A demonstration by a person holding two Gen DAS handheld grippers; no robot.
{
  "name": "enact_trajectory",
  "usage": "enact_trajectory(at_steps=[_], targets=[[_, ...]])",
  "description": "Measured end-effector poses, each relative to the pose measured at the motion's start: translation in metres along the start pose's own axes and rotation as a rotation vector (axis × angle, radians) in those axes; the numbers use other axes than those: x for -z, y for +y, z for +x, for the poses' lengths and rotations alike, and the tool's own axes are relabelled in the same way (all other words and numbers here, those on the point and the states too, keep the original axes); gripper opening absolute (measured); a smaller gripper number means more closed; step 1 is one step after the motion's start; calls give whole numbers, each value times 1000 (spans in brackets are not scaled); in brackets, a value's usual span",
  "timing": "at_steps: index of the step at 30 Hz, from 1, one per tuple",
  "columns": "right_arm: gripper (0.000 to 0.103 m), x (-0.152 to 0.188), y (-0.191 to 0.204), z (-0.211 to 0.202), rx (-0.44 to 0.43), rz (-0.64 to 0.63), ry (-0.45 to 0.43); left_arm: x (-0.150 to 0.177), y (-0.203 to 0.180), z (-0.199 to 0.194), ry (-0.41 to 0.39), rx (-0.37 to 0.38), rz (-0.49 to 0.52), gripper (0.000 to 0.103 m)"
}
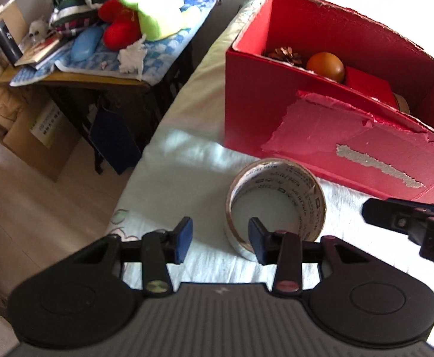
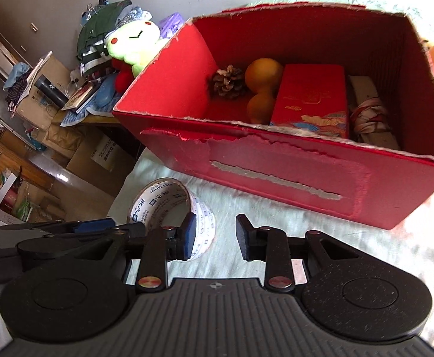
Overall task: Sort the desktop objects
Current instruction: 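Withdraw the right gripper from the box toward the tape roll, then close the right gripper on the rim of the white tape roll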
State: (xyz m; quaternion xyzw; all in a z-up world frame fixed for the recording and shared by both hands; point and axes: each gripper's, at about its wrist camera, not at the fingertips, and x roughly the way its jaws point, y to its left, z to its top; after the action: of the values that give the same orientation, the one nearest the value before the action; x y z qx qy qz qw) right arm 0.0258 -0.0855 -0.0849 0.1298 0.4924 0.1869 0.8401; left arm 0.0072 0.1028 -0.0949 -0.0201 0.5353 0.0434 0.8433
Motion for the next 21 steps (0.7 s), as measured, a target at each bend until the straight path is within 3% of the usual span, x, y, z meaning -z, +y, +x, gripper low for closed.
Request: enact_trajectory(at_steps=[8, 13, 18, 21], targets=[[37, -6, 8, 32, 2, -24, 28, -7, -3, 26, 67, 52, 30, 17], [35, -8, 9, 46, -8, -19, 62, -6, -4, 29, 71, 59, 61, 15], [17, -7, 9, 46, -32, -16, 83, -6, -7, 28, 76, 56, 93, 15], [16, -5, 9, 42, -17, -19, 93, -5, -12, 26, 82, 58, 119, 14]])
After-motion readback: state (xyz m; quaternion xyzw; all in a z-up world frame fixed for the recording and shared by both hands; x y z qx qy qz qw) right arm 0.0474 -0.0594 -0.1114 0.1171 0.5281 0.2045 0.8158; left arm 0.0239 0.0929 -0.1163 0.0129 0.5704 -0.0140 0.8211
